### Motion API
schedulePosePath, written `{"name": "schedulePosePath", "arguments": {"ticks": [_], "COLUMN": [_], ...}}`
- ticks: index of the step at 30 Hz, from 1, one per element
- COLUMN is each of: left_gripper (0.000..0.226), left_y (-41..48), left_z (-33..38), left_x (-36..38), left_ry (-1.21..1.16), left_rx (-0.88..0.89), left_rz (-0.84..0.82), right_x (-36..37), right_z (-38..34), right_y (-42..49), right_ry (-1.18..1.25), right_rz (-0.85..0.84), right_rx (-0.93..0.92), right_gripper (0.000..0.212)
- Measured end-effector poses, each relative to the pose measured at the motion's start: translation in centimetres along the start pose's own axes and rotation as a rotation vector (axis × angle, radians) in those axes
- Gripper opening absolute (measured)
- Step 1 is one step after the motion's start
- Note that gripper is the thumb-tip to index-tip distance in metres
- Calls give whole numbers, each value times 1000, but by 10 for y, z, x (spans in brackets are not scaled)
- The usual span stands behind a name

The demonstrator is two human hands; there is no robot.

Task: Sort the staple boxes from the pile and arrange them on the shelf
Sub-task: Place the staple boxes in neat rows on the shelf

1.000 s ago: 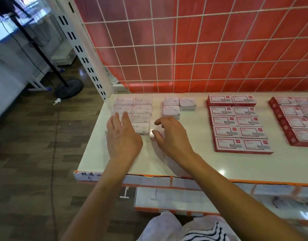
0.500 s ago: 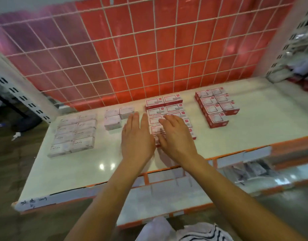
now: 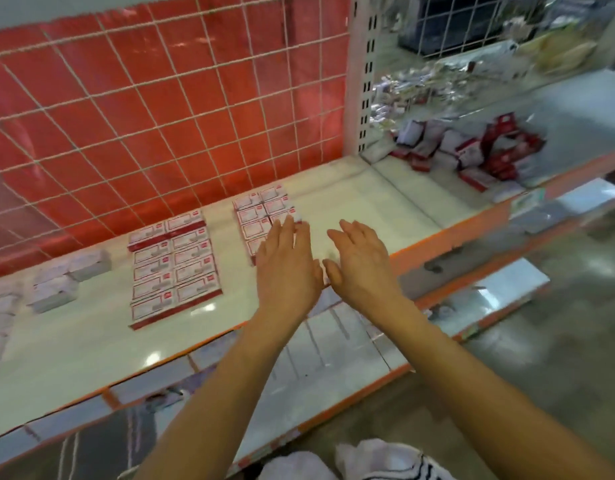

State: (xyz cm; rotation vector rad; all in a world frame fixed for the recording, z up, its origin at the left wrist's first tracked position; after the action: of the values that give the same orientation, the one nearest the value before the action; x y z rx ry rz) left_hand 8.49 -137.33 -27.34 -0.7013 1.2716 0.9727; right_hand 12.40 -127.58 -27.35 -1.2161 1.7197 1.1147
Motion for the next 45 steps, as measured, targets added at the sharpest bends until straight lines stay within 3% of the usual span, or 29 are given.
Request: {"name": "schedulePosePath", "arguments": {"ticks": [17, 20, 24, 26, 28, 30, 33, 37, 40, 45], "left_gripper": [56, 48, 43, 38, 34, 39, 48, 74, 63, 54], "left_y": [89, 116, 160, 177, 188, 200, 217, 231, 238, 244], "left_z": [189, 224, 265, 280, 291, 298, 300, 305, 305, 291], "left_x": [60, 70, 87, 89, 92, 95, 113, 134, 134, 123], "left_ry": [-43, -89, -92, -156, -225, -222, -89, 115, 157, 127], "left_rx": [307, 400, 429, 475, 522, 539, 448, 486, 519, 419], "left_rz": [-123, -81, -208, -186, -147, -129, -287, -404, -382, -349], "right_x": [-54, -61, -76, -90, -104, -112, -109, -102, -102, -108], "right_z": [209, 255, 314, 337, 354, 365, 379, 393, 396, 396], "right_y": [0, 12, 32, 41, 47, 53, 64, 76, 80, 79], "right_ry": [53, 60, 81, 98, 83, 91, 81, 67, 71, 145], "right_rz": [108, 106, 137, 183, 227, 242, 194, 129, 110, 148], "right_rx": [355, 432, 517, 569, 601, 601, 597, 574, 532, 456], "right_gripper": [45, 43, 31, 26, 36, 47, 54, 62, 62, 63]}}
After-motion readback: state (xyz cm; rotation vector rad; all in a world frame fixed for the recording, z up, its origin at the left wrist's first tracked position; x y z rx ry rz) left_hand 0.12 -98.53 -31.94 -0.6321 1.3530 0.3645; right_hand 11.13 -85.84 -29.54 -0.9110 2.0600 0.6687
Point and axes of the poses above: each hand's wrist, its own y-axis towards the middle knuckle, its own x-axis out of the palm, z = x × y, the point moved 8 cm from there along y, towards the middle knuckle, and after that the axes turned 4 degrees about -z, right-handed, at the moved point
